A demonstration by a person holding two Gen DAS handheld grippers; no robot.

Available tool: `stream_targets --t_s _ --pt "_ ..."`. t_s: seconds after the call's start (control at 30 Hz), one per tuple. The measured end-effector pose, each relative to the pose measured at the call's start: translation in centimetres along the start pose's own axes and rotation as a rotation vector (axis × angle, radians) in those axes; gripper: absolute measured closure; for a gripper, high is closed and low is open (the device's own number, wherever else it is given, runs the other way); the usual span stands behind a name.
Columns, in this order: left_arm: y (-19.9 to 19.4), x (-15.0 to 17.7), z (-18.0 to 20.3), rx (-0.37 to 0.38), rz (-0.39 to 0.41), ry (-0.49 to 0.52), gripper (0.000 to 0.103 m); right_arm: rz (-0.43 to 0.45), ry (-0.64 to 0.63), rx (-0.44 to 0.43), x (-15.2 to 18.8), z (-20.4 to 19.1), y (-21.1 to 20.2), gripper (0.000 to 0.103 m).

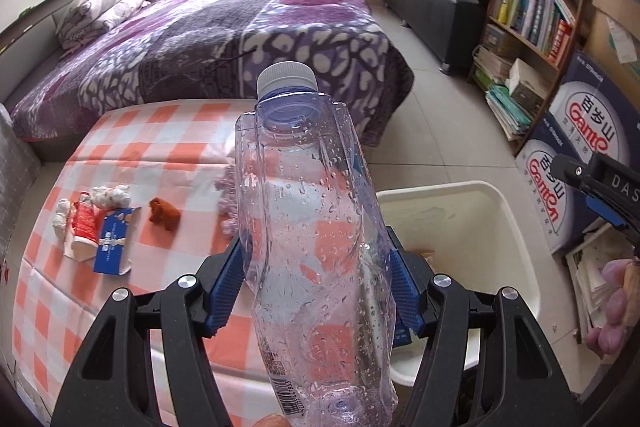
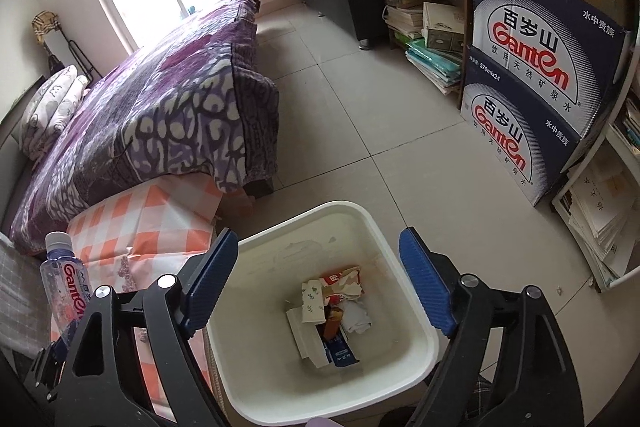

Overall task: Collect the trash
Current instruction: 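Carry bottle and paper cup over the bin and open both tools, then grasp the pink fuzzy strip with the right tool while the left grasps the blue biscuit box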

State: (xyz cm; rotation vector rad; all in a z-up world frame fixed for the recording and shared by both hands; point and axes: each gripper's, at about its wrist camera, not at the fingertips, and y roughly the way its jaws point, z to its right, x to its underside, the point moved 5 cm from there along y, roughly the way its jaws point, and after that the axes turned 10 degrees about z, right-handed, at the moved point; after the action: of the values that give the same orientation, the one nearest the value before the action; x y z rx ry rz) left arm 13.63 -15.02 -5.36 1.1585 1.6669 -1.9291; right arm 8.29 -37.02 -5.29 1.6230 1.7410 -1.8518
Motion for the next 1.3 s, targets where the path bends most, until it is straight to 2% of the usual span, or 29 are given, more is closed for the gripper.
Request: stream_targets --t_s 0.2,0.53,0.63,0.7,1.03,1.13,1.3 --pt "0.3 0.2 2.6 0.064 -0.024 0.015 0.039 0.006 0.048 0.026 -0.5 2.3 -0.2 0.013" --pt "0.9 0.4 6.2 0.216 -0.078 -0.005 0.038 0.025 0.085 0.06 -1.0 4.9 -0.6 0.01" --pt "0.7 0.4 6.9 0.257 -0.078 -0.017 0.025 0.029 0.092 0.063 -1.1 5.3 -0.7 0.01" --pt "0.5 0.3 7.1 0.271 -0.071 -0.016 0.024 0.033 0.098 0.064 -1.2 5.5 -0.8 0.009" --pt "0.5 0.6 6.1 0.242 -0.087 0.0 0.023 0.037 0.07 0.079 -1.1 4.5 -0.9 0.007" --pt "0.7 0.9 5.2 0.216 -0.092 0.005 0.019 0.03 0.054 0.095 -0.9 4.0 -0.7 0.007" --pt "1.2 1.7 3.4 0.157 -0.114 0.015 0.019 -0.015 0.03 0.108 -0.2 3.1 0.1 0.007"
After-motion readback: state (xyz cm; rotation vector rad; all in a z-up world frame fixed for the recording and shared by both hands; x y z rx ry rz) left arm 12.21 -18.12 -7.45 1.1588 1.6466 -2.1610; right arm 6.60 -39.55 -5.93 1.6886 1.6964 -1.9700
